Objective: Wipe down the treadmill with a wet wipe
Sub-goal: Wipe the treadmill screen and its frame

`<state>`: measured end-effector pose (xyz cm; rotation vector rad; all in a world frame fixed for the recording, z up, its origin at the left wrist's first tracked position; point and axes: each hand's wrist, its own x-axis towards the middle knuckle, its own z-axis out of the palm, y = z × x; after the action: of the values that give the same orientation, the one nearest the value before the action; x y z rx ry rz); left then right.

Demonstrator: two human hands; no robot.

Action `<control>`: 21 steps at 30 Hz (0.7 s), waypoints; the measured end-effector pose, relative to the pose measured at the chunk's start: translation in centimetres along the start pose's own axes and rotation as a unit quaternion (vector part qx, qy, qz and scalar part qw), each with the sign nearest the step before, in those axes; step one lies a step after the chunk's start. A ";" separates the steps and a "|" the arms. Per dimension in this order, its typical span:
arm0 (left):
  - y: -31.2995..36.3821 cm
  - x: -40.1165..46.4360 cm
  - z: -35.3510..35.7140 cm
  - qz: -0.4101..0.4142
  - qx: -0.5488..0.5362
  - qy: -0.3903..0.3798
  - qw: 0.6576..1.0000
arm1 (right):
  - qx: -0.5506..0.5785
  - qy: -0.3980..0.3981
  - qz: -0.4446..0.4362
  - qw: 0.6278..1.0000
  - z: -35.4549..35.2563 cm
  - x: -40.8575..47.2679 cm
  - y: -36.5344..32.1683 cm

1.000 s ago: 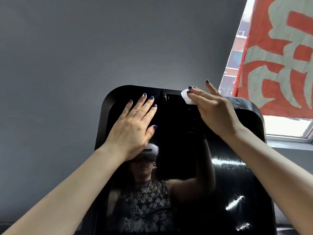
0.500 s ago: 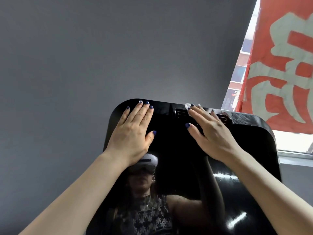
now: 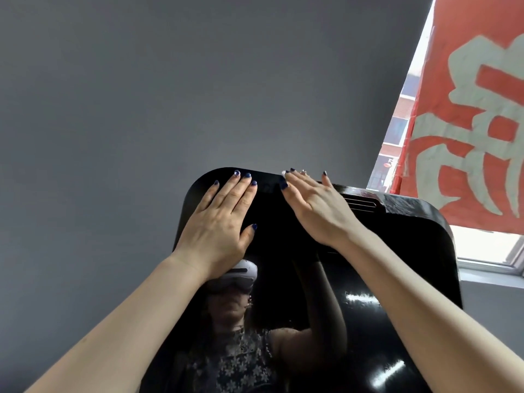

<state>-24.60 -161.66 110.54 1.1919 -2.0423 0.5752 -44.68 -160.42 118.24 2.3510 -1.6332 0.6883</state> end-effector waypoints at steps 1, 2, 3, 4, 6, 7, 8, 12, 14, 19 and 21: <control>-0.2 -0.2 0.0 0.006 -0.009 0.004 1.000 | 0.003 0.005 -0.021 1.000 0.3 -1.1 0.0; -0.5 -0.6 -0.1 0.008 -0.016 0.010 1.000 | 0.003 0.011 -0.042 0.999 0.5 -2.1 0.2; -0.8 -1.2 0.0 0.007 -0.022 0.019 1.000 | 0.001 0.014 -0.060 0.998 0.5 -2.8 0.4; -1.0 -1.9 0.1 0.004 -0.026 0.027 0.999 | -0.004 0.009 -0.076 0.997 0.4 -3.2 0.9; -1.5 -3.5 0.4 -0.003 -0.031 0.034 0.999 | -0.011 -0.005 -0.094 0.996 -0.4 -3.1 1.7; -1.6 -4.2 0.6 -0.004 -0.030 0.033 0.999 | -0.012 -0.013 -0.094 0.995 -0.6 -2.6 2.0; -1.6 -4.6 0.7 -0.004 -0.026 0.032 0.999 | -0.013 -0.020 -0.092 0.996 -0.8 -1.8 2.0; -1.5 -4.8 0.8 -0.012 -0.024 0.042 0.999 | -0.073 -0.059 -0.059 0.994 -0.8 2.3 -0.3; -1.4 -4.9 0.7 -0.016 -0.029 0.046 0.998 | -0.096 -0.055 -0.043 0.993 -0.1 3.4 -1.9; -1.4 -5.7 0.9 -0.037 -0.056 0.058 0.996 | -0.090 0.059 -0.089 0.990 1.7 0.2 -2.8; -1.5 -6.2 1.1 -0.044 -0.066 0.061 0.995 | -0.119 0.066 -0.131 0.982 2.0 -1.5 -2.3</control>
<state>-21.60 -159.57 105.23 1.1342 -1.8851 0.4533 -42.47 -159.10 116.00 2.2384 -1.2446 0.5482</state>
